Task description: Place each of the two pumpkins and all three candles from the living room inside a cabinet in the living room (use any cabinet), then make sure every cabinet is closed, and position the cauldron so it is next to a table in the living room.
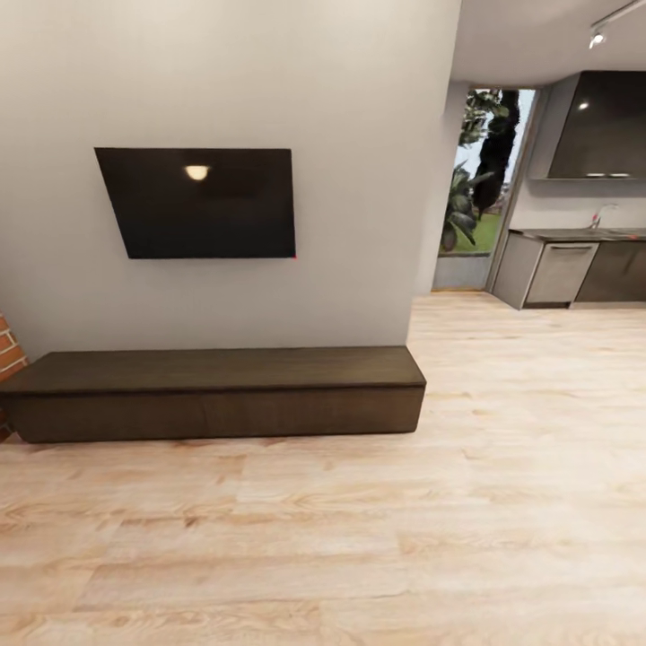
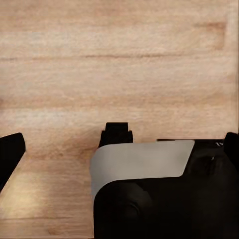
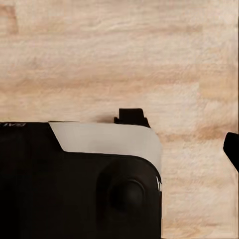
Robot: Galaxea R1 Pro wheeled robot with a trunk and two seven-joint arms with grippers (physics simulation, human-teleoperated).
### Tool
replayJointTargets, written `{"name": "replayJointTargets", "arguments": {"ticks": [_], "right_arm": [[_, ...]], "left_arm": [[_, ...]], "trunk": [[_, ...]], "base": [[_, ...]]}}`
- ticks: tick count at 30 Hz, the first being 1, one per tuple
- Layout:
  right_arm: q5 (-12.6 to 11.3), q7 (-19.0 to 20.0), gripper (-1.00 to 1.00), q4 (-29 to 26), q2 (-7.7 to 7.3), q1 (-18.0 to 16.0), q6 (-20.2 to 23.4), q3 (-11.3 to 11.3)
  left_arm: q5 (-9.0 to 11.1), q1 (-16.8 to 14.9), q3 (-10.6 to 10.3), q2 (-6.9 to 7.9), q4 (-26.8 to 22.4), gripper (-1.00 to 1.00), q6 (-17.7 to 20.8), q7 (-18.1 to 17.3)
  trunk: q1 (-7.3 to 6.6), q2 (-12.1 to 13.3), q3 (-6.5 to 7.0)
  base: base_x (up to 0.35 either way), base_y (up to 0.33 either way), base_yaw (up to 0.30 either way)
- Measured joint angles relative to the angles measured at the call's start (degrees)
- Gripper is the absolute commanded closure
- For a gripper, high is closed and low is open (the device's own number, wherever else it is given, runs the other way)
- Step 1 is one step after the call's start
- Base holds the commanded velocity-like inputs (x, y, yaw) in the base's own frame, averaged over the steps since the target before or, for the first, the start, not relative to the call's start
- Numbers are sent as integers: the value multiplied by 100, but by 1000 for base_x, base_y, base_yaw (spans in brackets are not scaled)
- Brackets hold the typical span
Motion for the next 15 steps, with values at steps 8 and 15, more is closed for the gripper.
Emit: {"name": "replayJointTargets", "arguments": {"ticks": [8, 15], "right_arm": [[-17, -197, -100, -1168, 141, -510, 735, 5], [-160, -247, -100, -1131, 198, -588, 35, 16]], "left_arm": [[-26, -781, 4, 33, -496, -100, 440, 5], [-42, -916, -31, 48, -1375, -100, 724, -2]], "trunk": [[0, 0, -1], [1, 0, -2]], "base": [[292, 0, 0], [247, 0, 0]]}}
